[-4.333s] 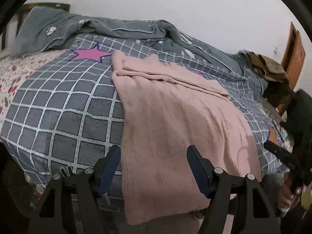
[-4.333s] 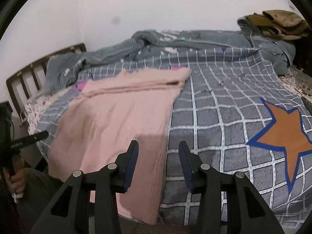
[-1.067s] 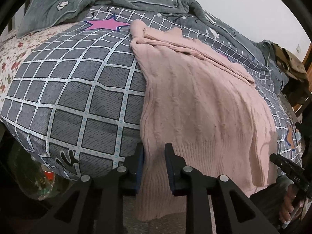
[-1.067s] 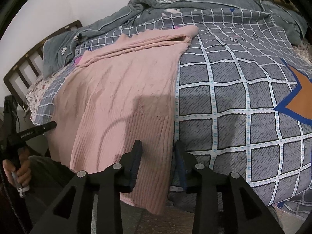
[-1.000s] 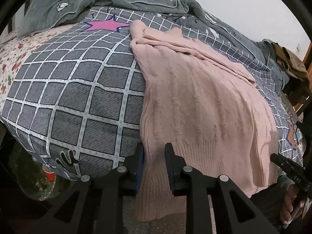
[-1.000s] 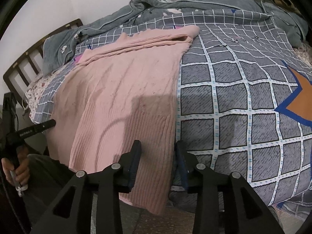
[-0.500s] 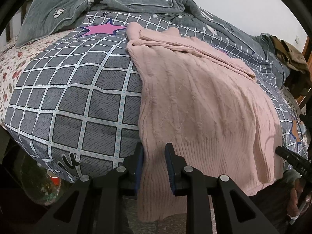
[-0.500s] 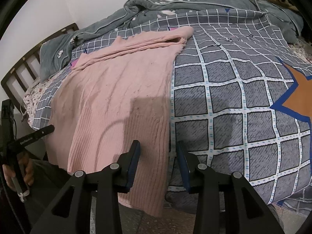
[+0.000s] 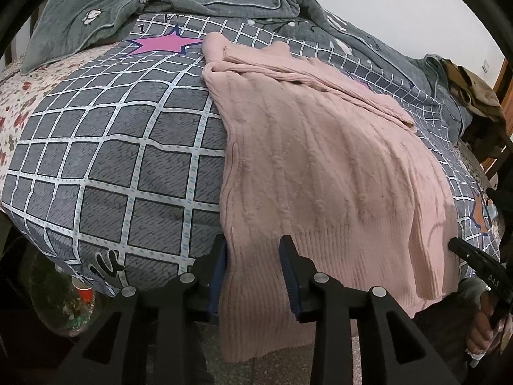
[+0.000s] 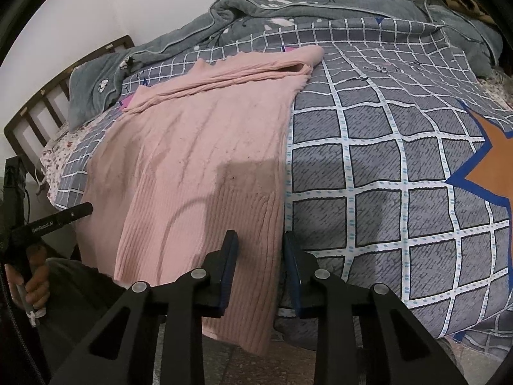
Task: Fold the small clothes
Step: 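Lower both open grippers onto the ribbed sweater hem, then close both grippers on the ribbed hem of the pink sweater, then lift the hem with both grippers and fold it toward the collar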
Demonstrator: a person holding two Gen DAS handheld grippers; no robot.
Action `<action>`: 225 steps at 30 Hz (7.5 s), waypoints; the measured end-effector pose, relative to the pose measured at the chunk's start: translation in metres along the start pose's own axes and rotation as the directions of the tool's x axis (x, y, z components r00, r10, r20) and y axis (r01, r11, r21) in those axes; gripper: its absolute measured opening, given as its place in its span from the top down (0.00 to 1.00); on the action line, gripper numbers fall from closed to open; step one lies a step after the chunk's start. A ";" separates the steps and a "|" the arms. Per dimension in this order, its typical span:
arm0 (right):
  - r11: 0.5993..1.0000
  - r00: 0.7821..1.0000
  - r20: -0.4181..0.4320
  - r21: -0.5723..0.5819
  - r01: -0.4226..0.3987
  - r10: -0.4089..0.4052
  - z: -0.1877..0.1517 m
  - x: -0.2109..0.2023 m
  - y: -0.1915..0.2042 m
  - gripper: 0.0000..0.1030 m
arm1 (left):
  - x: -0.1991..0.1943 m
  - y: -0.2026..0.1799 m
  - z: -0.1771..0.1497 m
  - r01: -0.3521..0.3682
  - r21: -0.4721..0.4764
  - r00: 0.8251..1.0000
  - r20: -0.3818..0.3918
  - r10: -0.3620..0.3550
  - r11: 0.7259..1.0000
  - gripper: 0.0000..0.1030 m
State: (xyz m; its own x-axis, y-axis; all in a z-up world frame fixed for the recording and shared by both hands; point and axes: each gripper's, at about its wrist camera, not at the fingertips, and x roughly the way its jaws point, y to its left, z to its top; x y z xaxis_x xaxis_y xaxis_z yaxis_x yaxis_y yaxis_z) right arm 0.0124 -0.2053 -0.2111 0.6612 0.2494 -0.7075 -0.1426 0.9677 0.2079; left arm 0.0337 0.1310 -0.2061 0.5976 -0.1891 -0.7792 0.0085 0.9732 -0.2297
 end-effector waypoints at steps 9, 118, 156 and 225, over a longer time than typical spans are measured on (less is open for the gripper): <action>1.000 1.000 -0.001 -0.005 0.007 -0.007 0.000 0.001 0.002 0.73 | 0.001 0.000 0.001 0.022 0.001 1.000 -0.004 -0.022 1.000 0.62; 0.998 0.999 -0.039 -0.054 -0.028 0.026 -0.006 0.008 0.009 0.66 | 0.000 -0.006 -0.001 0.003 0.047 1.000 -0.004 -0.002 0.999 0.64; 0.996 0.997 0.069 -0.089 -0.019 0.025 -0.004 -0.022 0.015 0.95 | -0.031 0.003 0.006 0.117 -0.091 0.989 0.105 -0.108 0.989 0.94; 0.995 0.996 0.039 0.063 -0.079 0.076 0.240 0.117 -0.028 0.62 | 0.083 -0.022 0.221 0.145 -0.070 0.985 0.109 -0.137 0.987 0.37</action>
State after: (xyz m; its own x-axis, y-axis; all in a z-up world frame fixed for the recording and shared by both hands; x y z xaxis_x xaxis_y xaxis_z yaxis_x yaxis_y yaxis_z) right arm 0.2705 -0.2123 -0.1379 0.6766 0.3209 -0.6628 -0.1473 0.9408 0.3052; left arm 0.2603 0.1228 -0.1375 0.6746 -0.3049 -0.6723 0.0387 0.9241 -0.3802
